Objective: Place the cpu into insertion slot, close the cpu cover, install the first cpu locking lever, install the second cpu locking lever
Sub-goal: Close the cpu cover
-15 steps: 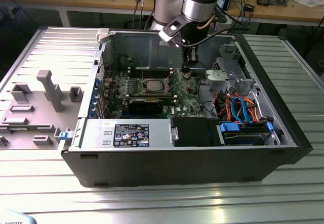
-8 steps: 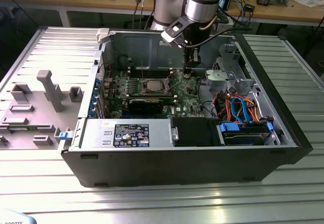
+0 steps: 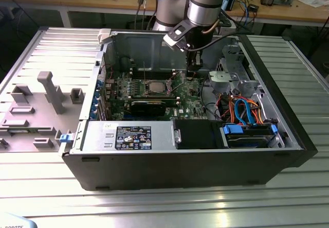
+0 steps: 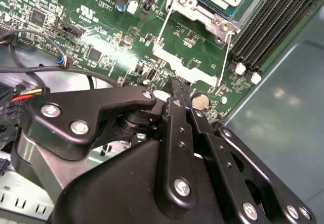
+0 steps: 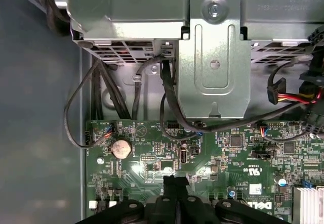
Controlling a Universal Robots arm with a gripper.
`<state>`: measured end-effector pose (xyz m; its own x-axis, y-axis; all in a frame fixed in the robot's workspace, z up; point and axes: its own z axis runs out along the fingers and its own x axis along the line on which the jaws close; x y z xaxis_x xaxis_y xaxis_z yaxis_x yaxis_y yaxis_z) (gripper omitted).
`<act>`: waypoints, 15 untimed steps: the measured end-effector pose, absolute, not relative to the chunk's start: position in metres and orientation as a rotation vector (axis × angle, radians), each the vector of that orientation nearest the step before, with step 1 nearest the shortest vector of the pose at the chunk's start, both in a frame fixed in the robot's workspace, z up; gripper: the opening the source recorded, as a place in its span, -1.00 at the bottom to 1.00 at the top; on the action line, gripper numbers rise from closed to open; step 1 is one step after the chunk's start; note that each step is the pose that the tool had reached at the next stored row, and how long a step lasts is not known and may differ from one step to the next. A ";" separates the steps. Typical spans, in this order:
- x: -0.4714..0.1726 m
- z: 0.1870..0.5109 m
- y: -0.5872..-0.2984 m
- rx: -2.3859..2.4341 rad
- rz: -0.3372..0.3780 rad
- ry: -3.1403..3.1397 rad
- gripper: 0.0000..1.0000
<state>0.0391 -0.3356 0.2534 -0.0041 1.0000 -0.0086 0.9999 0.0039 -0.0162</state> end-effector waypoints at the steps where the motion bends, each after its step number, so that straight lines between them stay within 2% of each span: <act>1: 0.039 0.252 -0.336 -2.213 0.028 -2.222 -0.79; 15: 0.025 0.249 -0.336 -2.208 0.029 -2.225 -0.79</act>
